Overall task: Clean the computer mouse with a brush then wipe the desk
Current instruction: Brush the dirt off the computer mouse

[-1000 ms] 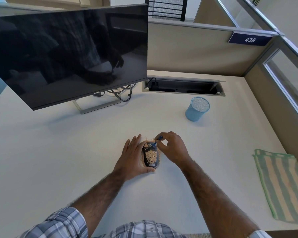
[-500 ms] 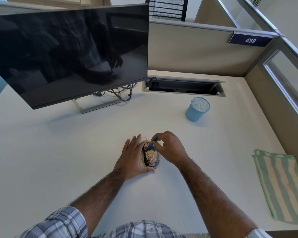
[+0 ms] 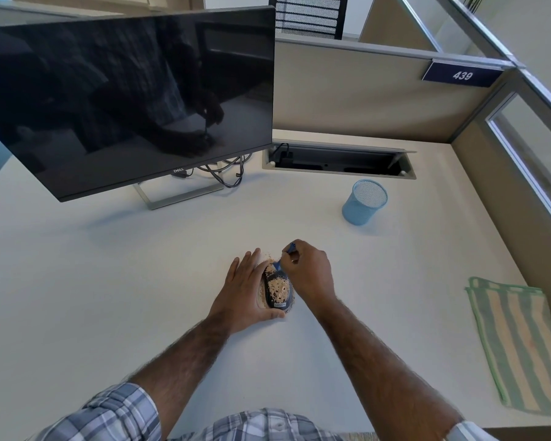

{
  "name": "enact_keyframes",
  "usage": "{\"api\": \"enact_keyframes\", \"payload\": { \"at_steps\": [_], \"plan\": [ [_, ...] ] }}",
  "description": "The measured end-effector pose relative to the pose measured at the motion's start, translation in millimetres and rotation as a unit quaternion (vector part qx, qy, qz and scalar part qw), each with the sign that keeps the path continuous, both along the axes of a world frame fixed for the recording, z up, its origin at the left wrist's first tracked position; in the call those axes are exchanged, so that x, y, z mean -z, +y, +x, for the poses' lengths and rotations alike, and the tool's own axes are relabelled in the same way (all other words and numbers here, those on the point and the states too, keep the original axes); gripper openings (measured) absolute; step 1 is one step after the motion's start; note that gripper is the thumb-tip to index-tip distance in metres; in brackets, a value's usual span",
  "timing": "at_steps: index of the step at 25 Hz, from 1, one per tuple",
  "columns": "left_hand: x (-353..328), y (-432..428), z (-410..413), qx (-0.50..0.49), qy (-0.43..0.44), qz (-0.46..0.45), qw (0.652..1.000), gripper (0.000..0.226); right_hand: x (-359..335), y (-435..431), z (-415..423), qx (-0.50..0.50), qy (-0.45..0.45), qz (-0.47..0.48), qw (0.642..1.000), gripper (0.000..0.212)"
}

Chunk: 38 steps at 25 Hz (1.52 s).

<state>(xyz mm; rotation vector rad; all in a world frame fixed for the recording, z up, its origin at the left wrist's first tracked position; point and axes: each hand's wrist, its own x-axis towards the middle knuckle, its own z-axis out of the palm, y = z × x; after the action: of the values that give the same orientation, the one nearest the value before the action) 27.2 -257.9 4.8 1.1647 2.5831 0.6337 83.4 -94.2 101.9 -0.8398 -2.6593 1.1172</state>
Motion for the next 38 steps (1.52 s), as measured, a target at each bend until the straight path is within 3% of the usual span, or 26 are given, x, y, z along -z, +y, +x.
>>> {"api": "enact_keyframes", "payload": {
  "at_steps": [12, 32, 38],
  "plan": [
    [-2.5, -0.1, 0.9, -0.001, -0.006, 0.006, 1.0, 0.128, -1.1, -6.5, -9.4, 0.02, -0.022, 0.004, 1.0, 0.012],
    [-4.0, 0.1, 0.6, -0.001, -0.02, 0.001, 1.0, 0.128, -1.4, -3.7, -7.2, -0.026, -0.043, -0.014, 0.999, 0.011],
    [-6.2, -0.4, 0.3, 0.005, -0.018, -0.006, 1.0, 0.133, -4.7, 9.4, -10.2, -0.003, 0.0, -0.06, 0.998, 0.009]
  ]
}}
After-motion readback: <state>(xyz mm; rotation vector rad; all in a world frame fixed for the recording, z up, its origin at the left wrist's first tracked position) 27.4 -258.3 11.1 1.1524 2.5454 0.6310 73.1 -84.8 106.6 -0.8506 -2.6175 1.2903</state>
